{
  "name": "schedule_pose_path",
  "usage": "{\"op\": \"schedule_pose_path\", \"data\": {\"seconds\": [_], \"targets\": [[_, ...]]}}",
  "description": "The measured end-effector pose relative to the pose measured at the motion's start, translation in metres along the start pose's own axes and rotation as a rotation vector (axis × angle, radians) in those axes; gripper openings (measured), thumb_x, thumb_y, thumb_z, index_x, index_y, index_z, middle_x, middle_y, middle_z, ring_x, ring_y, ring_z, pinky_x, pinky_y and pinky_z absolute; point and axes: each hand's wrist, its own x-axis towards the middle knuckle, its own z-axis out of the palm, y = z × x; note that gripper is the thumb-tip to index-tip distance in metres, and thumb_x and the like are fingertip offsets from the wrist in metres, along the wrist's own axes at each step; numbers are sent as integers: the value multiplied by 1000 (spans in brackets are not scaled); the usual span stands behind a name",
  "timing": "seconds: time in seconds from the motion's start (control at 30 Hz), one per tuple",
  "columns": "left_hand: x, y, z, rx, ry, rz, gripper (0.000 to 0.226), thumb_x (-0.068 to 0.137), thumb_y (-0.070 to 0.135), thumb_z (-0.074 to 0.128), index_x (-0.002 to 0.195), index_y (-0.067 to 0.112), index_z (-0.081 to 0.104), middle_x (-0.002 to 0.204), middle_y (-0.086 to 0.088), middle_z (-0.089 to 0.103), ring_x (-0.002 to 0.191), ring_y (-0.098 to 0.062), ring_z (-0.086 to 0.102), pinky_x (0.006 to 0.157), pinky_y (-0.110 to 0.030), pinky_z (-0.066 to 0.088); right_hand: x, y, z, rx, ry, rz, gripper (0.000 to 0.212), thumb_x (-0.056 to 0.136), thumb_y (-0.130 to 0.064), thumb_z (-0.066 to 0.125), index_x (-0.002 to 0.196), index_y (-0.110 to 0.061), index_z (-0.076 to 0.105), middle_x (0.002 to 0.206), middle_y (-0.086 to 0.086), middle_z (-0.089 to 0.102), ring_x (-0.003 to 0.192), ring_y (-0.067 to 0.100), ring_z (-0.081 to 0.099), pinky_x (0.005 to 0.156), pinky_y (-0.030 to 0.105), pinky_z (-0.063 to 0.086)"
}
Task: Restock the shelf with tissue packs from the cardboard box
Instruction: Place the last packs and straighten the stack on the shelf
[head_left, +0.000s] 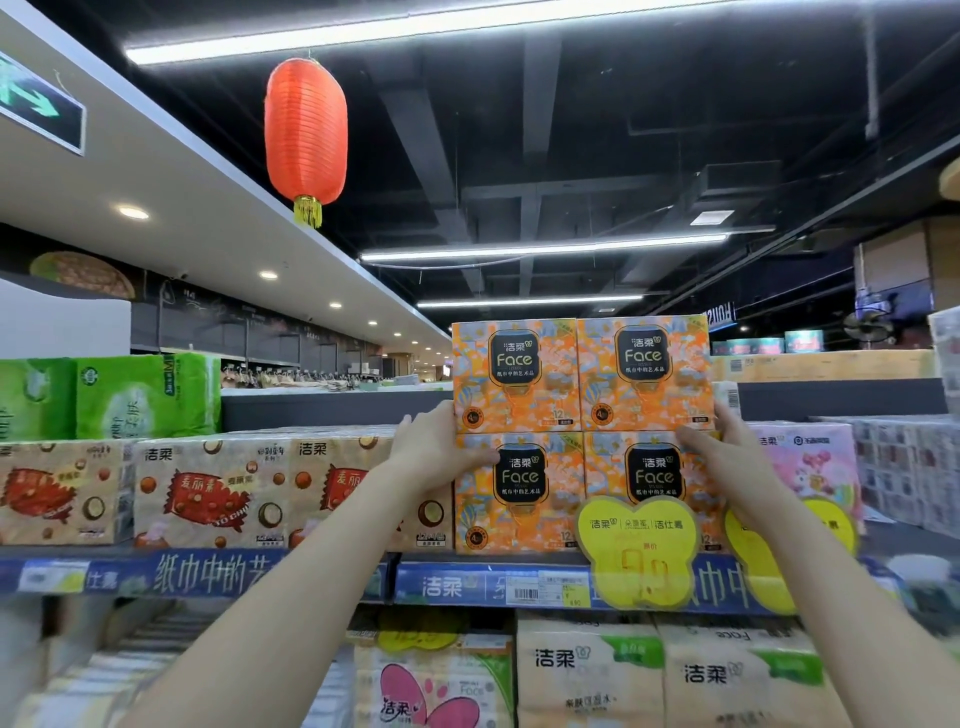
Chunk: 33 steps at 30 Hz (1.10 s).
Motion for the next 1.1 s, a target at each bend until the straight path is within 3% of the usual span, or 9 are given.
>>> {"op": "schedule_pose_path", "data": {"seconds": [0.2,0.33,0.43,0.63,0.77,0.83,0.97,1.03,1.1], "targets": [[1,-2,-1,-19,-29,-2,66,73,67,80,122,30,55,123,10,71,116,-21,67,109,-51,48,3,-1,4,50,22,22,40,100,-7,57,134,-27,56,113,-1,72,100,22,71,76,38,55],[2,-4,1,-13,-38,-9,70,72,70,79,124,30,54,124,11,71,117,-21,67,105,-50,52,6,3,3,59,64,58,37,99,-10,54,132,-24,60,113,9,73,103,34,70,91,54,56],[1,-6,1,-41,-42,-11,79,65,75,75,126,30,53,123,11,72,116,-20,68,100,-49,55,7,6,4,99,83,46,36,100,-8,53,132,-25,62,117,8,72,101,31,69,84,45,56],[0,-4,0,-36,-48,-15,71,76,67,78,130,28,52,125,10,71,116,-20,68,101,-49,55,1,5,7,107,121,37,38,102,-9,53,130,-35,57,114,-3,70,114,29,65,104,54,49],[-2,2,2,67,-19,-20,73,80,69,72,134,24,50,132,6,69,131,-23,60,127,-53,23,-5,-2,7,68,117,39,32,103,-8,51,119,-36,56,112,-3,69,111,28,65,100,51,51],[-5,7,3,107,28,-34,86,77,72,71,141,20,45,137,4,65,137,-22,54,129,-52,11,-9,-9,9,60,95,43,32,102,-8,50,123,-30,57,120,5,69,106,25,64,96,47,51],[-21,17,2,169,141,-24,117,79,76,69,161,9,20,162,-7,40,154,-25,32,129,-49,10,-20,-30,14,-165,139,-10,59,104,-13,51,159,-17,29,151,5,47,139,25,44,111,46,37],[-35,28,-2,258,235,20,111,89,69,65,165,7,11,170,-10,27,159,-27,21,130,-47,10,-27,-40,17,-359,168,-70,69,101,-14,52,162,-18,20,166,4,29,152,27,28,122,51,27],[-48,39,-7,337,286,88,99,96,60,60,166,10,10,172,-12,21,161,-30,16,131,-46,10,-34,-50,20,-591,135,-128,67,99,-13,52,160,-13,27,167,6,28,154,27,25,124,52,24]]}}
